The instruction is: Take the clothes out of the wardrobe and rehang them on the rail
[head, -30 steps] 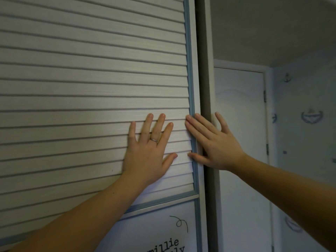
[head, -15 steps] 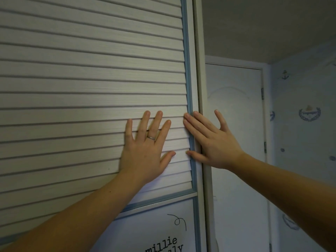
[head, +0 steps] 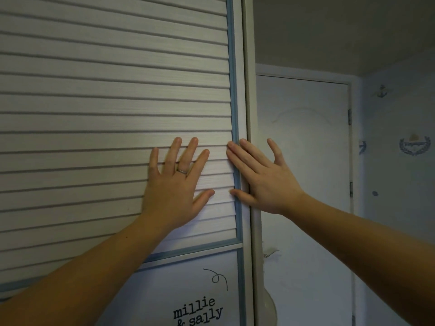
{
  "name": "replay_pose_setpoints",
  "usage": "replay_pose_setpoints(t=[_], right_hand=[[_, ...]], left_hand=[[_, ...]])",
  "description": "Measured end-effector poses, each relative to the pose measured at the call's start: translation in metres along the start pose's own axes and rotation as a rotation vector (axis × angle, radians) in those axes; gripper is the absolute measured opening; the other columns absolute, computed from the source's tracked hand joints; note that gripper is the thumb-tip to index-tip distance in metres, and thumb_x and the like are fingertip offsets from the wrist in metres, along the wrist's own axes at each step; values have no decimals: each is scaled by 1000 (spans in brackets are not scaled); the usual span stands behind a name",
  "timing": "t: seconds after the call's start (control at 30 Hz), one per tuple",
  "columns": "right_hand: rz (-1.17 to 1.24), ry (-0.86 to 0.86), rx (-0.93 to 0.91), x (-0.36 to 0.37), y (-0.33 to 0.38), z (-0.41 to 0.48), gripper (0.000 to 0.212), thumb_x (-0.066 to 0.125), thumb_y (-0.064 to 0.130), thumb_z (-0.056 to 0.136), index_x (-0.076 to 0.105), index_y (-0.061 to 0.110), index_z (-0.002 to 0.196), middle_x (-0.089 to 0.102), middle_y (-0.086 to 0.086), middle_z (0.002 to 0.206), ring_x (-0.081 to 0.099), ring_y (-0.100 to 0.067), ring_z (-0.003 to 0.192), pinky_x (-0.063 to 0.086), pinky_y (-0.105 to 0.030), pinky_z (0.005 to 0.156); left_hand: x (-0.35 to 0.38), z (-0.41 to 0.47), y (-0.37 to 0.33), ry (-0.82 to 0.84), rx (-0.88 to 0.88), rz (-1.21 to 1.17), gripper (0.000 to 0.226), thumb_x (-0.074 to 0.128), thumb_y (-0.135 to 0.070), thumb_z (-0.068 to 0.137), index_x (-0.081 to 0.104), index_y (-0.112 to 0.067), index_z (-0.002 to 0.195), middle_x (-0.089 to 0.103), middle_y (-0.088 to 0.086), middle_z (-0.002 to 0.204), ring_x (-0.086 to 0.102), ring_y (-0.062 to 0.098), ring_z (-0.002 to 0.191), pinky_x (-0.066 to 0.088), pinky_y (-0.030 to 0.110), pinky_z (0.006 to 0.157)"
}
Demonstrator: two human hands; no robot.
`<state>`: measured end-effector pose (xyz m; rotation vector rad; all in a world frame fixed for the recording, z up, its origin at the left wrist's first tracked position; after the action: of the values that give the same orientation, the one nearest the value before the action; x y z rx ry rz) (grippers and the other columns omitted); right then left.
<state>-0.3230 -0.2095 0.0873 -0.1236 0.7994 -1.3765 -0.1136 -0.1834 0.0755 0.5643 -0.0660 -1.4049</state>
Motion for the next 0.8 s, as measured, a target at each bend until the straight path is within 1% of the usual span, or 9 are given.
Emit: replay_pose_setpoints(t=[0.1, 0.2, 0.3, 0.37, 0.47, 0.57, 0.67, 0.73, 0.8], right_hand=[[48, -11, 6, -1, -2, -2, 78, 24, 66, 95, 7, 22, 157, 2, 3, 164, -2, -18, 151, 4, -59, 118], [133, -18, 15, -6, 2, -7, 72, 24, 62, 96, 14, 24, 156, 8, 2, 164, 1, -18, 151, 4, -59, 118], [235, -23, 28, -15, 12, -16, 65, 26, 56, 96, 22, 26, 153, 21, 1, 161, 11, -19, 150, 2, -55, 119], [262, -22, 33, -20, 23, -26, 62, 29, 53, 95, 28, 26, 152, 28, 1, 159, 17, -19, 149, 4, -54, 119], [274, -16, 29, -26, 47, -45, 63, 36, 48, 94, 29, 24, 152, 31, 0, 157, 20, -20, 148, 9, -55, 118], [315, 25, 32, -34, 82, -68, 65, 36, 48, 93, 29, 23, 152, 31, -1, 157, 20, -22, 148, 12, -57, 117], [361, 110, 45, -41, 123, -94, 66, 33, 52, 95, 21, 25, 155, 24, -1, 161, 13, -22, 150, 7, -56, 118], [388, 162, 49, -51, 155, -115, 67, 28, 56, 96, 18, 27, 155, 22, 0, 161, 11, -21, 150, 3, -55, 118], [437, 225, 63, -66, 189, -139, 67, 24, 59, 96, 16, 28, 155, 18, 1, 162, 6, -21, 151, -3, -54, 118]], left_hand=[[-3, 1, -1, -7, -7, -44, 81, 43, -68, 89, 29, -24, 156, 11, 7, 167, 10, 34, 153, 8, 65, 117], [-9, 1, 1, 14, 4, -125, 78, 41, -67, 89, 32, -26, 155, 14, 5, 166, 10, 34, 153, 7, 62, 118], [-19, -3, 4, 65, 21, -238, 73, 38, -64, 91, 37, -26, 153, 20, 3, 165, 12, 31, 153, 11, 58, 120], [-26, -15, 6, 89, 15, -316, 70, 39, -61, 91, 41, -24, 151, 26, 4, 163, 18, 31, 151, 16, 56, 119], [-37, -52, 7, 143, 4, -369, 67, 42, -60, 91, 45, -23, 148, 31, 5, 161, 23, 31, 150, 19, 54, 117], [-48, -103, 14, 269, -33, -388, 69, 37, -63, 93, 39, -26, 152, 24, 3, 164, 15, 29, 152, 13, 53, 120], [-67, -161, 25, 365, -83, -412, 73, 30, -67, 94, 28, -29, 156, 14, 1, 166, 5, 26, 153, 1, 47, 122], [-83, -202, 31, 430, -118, -441, 75, 27, -70, 93, 24, -30, 157, 11, 1, 167, 3, 26, 153, 1, 49, 122], [-103, -243, 34, 495, -162, -463, 78, 22, -73, 92, 23, -31, 157, 10, 0, 167, 3, 26, 153, 5, 54, 122]])
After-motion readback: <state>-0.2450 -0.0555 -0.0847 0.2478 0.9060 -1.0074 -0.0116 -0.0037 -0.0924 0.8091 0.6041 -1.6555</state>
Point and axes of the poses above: each hand's wrist, its own z-axis towards the middle knuckle, its own x-axis out of the palm, y = z × x, the point moved 4 cm from there along z, towards the middle knuckle
